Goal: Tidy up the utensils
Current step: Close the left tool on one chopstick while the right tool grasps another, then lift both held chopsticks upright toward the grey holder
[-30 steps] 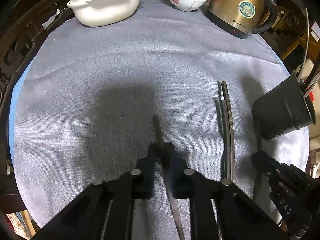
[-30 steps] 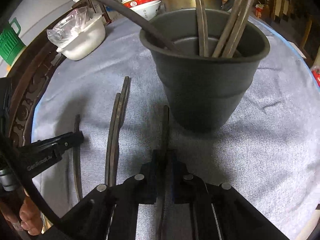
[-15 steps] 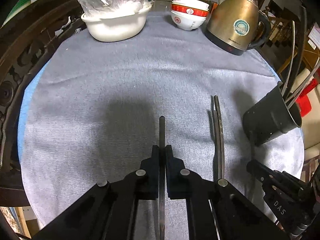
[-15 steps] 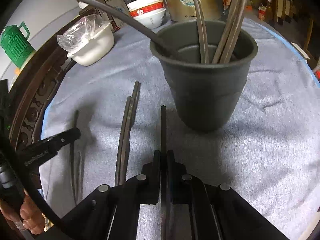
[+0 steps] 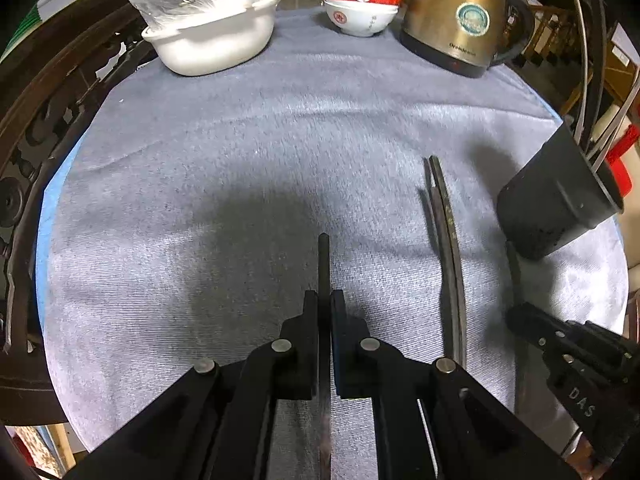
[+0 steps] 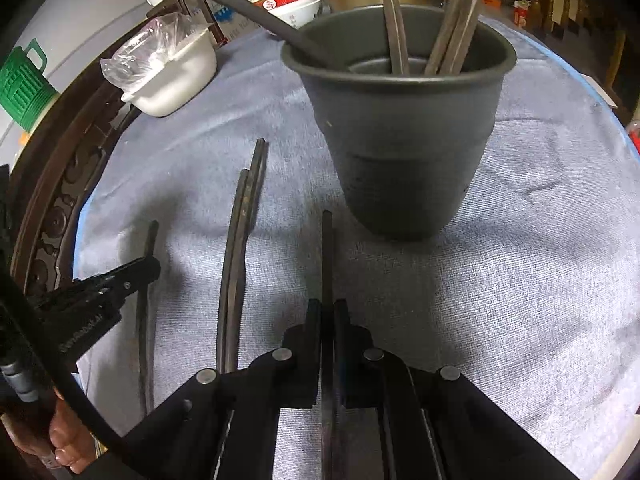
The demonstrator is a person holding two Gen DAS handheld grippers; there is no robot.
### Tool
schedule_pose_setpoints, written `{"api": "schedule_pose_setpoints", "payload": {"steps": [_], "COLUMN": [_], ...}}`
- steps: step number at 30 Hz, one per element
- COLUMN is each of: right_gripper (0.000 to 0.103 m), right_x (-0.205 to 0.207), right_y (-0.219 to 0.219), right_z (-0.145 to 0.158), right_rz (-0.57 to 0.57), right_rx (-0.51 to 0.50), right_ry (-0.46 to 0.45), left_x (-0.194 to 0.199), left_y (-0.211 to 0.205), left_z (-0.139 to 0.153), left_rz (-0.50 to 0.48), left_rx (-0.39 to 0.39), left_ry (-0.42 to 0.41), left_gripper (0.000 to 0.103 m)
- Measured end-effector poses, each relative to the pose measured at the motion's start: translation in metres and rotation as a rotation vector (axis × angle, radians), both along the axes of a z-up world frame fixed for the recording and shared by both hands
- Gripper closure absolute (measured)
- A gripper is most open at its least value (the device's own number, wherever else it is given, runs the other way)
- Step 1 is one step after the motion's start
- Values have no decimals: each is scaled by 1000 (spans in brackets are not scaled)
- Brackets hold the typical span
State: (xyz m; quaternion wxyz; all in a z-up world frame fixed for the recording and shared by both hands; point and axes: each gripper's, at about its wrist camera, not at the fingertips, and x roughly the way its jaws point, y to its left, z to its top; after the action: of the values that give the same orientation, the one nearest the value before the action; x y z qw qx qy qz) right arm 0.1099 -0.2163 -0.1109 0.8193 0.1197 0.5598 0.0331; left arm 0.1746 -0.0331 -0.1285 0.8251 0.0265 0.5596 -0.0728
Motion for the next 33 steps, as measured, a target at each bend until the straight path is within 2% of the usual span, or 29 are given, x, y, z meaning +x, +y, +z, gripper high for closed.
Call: {"api": "schedule_pose_setpoints", "payload": {"steps": [18, 27, 29, 31, 33], "right_gripper": [94, 94, 94, 94, 94], "right_x": [8, 11, 11, 12, 12], "right_y": [6, 10, 11, 13, 13], "right_z": [-1, -1, -1, -1, -1], "right_rz": [25, 27, 30, 36, 40], "right_rx": [-21, -39, -45, -55, -57], "right_ry": [0, 3, 3, 0, -1], "left_x": [-4, -5, -3, -2, -1], "left_y": [-4, -5, -2, 1, 2], "left_z": [-10, -7, -7, -7, -6], "left_rz": [-26, -50, -60, -88, -140], "left_rx": [38, 25, -3, -64, -128], "left_ry": [-16, -18, -7, 14, 38], "left_gripper": [97, 97, 93, 72, 58]}}
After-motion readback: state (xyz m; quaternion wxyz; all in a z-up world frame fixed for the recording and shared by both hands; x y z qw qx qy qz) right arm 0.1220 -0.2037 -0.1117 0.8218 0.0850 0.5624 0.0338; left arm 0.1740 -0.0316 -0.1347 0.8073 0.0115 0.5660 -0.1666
